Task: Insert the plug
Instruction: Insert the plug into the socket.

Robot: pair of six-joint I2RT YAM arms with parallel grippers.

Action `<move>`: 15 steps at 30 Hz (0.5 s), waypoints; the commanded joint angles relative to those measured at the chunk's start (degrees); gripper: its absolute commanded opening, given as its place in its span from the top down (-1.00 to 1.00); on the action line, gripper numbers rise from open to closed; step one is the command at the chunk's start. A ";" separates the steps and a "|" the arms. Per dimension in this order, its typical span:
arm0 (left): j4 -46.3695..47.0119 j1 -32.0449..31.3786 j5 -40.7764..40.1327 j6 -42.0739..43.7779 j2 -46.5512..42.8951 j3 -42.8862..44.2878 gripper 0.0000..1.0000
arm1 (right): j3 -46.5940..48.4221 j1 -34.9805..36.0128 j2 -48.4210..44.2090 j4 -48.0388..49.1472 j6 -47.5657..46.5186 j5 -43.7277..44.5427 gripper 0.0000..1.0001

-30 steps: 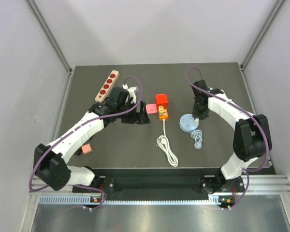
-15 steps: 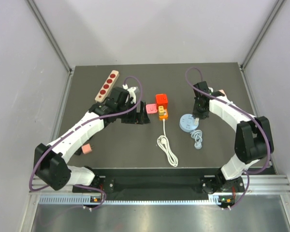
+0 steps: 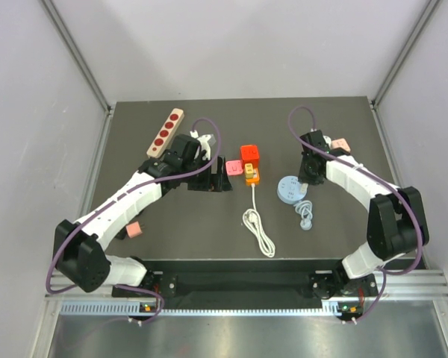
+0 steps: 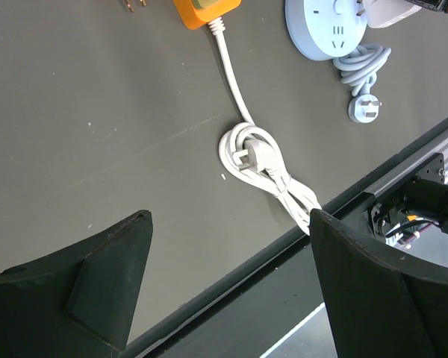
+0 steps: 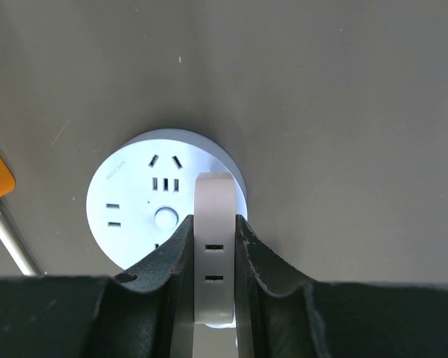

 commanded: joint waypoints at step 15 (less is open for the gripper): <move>2.40 0.02 1.00 0.02 0.79 0.66 -0.80 | -14.20 -2.16 0.16 -2.07 1.21 3.13 1.00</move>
